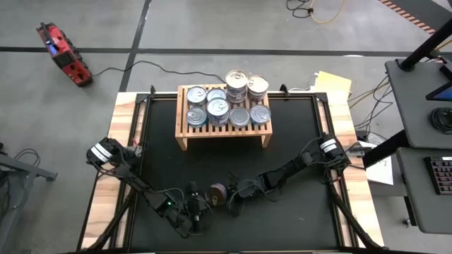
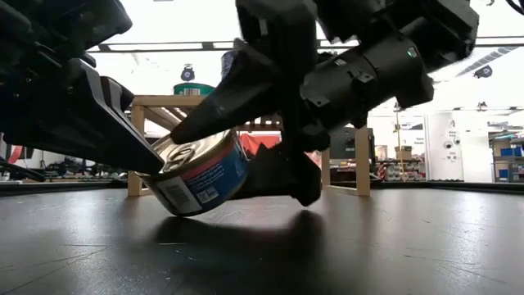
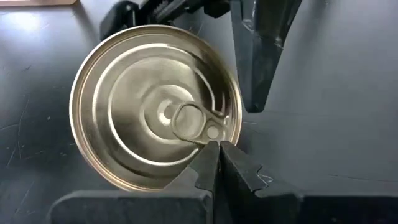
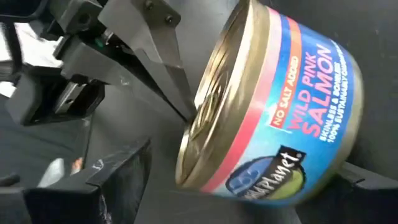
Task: Stack canned seafood by type on shelf
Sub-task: Stack the blue and pink tuna can on top of the blue and pink tuna can
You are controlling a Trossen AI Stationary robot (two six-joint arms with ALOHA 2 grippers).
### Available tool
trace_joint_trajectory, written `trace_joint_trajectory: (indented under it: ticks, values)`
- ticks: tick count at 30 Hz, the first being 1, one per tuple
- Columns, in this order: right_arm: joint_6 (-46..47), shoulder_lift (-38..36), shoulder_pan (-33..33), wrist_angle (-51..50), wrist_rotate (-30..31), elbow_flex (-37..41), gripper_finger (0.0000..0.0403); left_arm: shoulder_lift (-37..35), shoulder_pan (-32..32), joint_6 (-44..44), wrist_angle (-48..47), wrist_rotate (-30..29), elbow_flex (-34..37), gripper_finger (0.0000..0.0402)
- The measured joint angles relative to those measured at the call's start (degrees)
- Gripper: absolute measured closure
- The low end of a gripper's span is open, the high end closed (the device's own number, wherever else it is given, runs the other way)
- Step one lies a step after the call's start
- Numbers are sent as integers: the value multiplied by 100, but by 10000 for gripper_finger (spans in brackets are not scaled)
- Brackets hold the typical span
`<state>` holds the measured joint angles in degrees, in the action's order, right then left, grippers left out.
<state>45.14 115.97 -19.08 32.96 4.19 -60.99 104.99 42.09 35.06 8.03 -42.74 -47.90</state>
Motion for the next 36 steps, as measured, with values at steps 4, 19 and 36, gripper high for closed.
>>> trace_joint_trajectory:
  ticks: [4,19,36]
  values:
    - [-252,1,-1,-289,35,-210,102,0,11,-1,0,0,0,401]
    - [-473,-1,-1,-263,328,-134,212,0,11,1,36,-24,2,401]
    - [-768,-1320,-1,-996,412,735,212,-604,572,-1863,102,-898,-443,402]
